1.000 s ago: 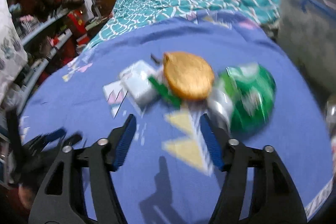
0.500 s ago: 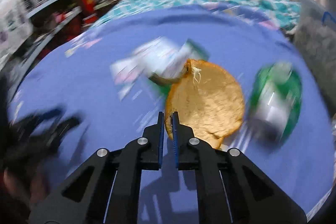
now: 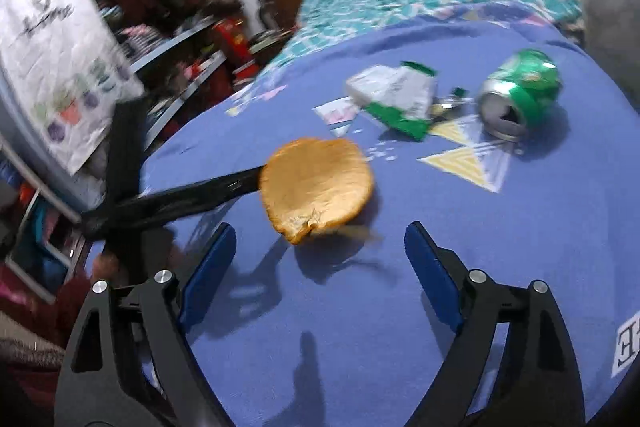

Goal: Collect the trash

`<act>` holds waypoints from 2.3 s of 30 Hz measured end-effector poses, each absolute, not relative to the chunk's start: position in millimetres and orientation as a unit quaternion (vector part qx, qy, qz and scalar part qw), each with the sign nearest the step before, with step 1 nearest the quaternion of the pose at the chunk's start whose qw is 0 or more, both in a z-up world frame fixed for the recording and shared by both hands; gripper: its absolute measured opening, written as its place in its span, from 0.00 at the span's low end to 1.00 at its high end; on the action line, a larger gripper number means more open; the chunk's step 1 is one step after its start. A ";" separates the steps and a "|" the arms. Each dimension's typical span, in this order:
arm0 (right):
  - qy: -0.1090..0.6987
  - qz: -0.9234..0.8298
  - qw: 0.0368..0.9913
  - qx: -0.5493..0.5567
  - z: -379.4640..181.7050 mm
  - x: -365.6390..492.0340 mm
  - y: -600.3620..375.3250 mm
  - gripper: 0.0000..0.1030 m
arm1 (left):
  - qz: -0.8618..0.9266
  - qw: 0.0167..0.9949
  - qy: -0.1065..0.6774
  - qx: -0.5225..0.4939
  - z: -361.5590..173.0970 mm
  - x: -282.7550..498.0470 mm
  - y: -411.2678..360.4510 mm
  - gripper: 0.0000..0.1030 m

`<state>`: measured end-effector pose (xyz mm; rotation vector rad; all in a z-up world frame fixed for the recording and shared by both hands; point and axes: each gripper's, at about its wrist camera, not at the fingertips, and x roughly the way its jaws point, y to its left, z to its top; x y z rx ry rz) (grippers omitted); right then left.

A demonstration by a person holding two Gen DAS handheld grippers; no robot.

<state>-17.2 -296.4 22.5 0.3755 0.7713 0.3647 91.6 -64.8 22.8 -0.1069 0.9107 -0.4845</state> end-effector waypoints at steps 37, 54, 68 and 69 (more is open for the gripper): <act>0.449 0.088 0.876 0.150 -14.3 115.2 -304.7 0.14 | -0.274 0.844 0.460 -0.021 8.7 93.4 -108.4 0.50; 0.422 0.077 0.880 0.203 -15.6 -8.8 -307.7 0.15 | -0.235 0.859 0.455 0.010 13.9 75.0 -99.6 0.10; 0.415 0.077 0.881 0.215 -15.5 -54.8 -300.2 0.15 | -0.213 0.864 0.455 0.000 19.3 45.2 -69.6 0.08; 0.415 0.077 0.880 0.215 -15.3 -56.6 -300.4 0.15 | -0.211 0.865 0.455 0.000 19.4 43.9 -68.1 0.08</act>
